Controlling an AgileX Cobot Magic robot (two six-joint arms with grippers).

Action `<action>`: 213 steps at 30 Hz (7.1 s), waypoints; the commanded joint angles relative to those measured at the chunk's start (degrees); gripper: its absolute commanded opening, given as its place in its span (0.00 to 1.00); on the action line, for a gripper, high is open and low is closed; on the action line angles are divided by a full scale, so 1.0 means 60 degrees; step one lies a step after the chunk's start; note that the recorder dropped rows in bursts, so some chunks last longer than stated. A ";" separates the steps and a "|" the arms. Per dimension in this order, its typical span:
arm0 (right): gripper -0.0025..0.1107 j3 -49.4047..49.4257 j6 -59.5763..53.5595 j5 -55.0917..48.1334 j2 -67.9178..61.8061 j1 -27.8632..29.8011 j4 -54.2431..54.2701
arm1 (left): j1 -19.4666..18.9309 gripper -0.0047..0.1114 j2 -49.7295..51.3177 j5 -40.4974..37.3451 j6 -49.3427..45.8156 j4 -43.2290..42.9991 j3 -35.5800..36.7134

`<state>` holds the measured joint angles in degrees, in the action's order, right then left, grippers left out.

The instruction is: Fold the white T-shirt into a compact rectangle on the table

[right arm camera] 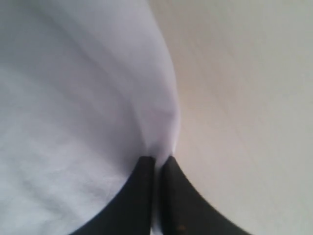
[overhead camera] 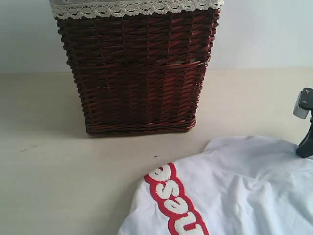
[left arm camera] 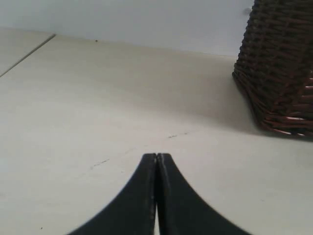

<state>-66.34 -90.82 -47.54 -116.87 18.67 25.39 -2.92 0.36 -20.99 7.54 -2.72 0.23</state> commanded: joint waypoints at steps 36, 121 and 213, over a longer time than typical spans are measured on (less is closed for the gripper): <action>0.02 0.2566 0.0393 0.3230 0.4357 0.0009 0.0042 | 0.0025 0.04 -0.0060 0.0126 0.0020 -0.0001 -0.0038; 0.31 0.2612 -0.1459 -0.1142 0.3337 0.0009 -0.2420 | 0.0025 0.04 -0.0060 0.0126 0.0020 -0.0001 -0.0038; 0.02 0.4519 0.5140 -0.0235 0.2522 0.1081 -0.8308 | 0.0025 0.04 -0.0060 0.0126 0.0021 -0.0001 -0.0038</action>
<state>-41.44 -57.87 -40.84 -101.63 24.93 -25.18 -2.92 0.36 -20.99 7.54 -2.72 0.23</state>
